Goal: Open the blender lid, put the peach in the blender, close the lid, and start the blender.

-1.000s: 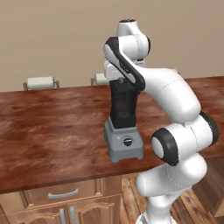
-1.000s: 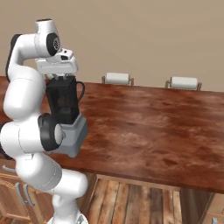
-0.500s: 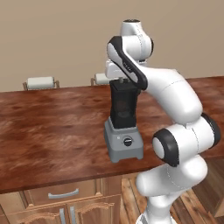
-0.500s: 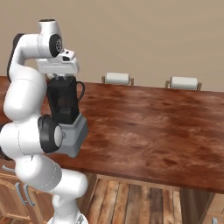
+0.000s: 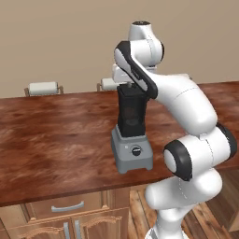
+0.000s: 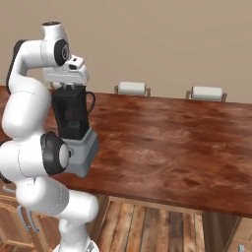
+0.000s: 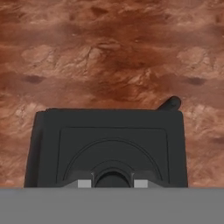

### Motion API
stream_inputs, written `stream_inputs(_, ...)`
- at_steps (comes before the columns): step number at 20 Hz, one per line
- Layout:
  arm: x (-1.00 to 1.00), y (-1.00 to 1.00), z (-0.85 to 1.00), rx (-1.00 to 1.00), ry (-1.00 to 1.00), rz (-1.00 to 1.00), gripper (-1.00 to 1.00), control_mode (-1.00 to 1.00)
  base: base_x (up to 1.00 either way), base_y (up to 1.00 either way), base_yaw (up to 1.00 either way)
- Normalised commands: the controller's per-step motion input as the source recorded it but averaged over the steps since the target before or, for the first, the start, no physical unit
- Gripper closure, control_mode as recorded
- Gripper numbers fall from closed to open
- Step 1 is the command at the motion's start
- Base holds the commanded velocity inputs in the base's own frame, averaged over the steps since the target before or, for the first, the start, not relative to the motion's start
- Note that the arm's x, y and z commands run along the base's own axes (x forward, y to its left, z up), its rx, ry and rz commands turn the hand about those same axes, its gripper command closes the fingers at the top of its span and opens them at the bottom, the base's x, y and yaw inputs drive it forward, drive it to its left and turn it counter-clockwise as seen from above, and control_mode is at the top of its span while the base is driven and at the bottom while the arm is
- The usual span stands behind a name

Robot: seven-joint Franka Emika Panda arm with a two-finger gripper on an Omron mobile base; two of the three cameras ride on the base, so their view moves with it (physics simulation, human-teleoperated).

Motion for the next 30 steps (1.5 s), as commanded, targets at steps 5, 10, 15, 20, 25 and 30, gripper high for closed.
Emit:
stream_inputs(5, 0.01, 0.0, 0.0, 0.0, -0.08, -0.14, 1.0, -1.0, 0.0, 0.0, 0.0)
stream_inputs(10, 0.13, 0.02, -0.08, 0.0, 0.0, -0.01, 1.0, -1.0, 0.0, 0.0, 0.0)
stream_inputs(15, 0.14, 0.09, -0.11, 0.02, -0.01, 0.05, 1.0, -1.0, 0.0, 0.0, 0.0)
stream_inputs(20, 0.0, 0.02, -0.03, 0.04, -0.09, 0.13, 1.0, -1.0, 0.0, 0.0, 0.0)
stream_inputs(25, 0.01, 0.09, -0.08, 0.01, -0.03, 0.07, 1.0, -1.0, 0.0, 0.0, 0.0)
stream_inputs(30, 0.0, 0.01, -0.27, 0.0, -0.01, 0.0, 1.0, -1.0, 0.0, 0.0, 0.0)
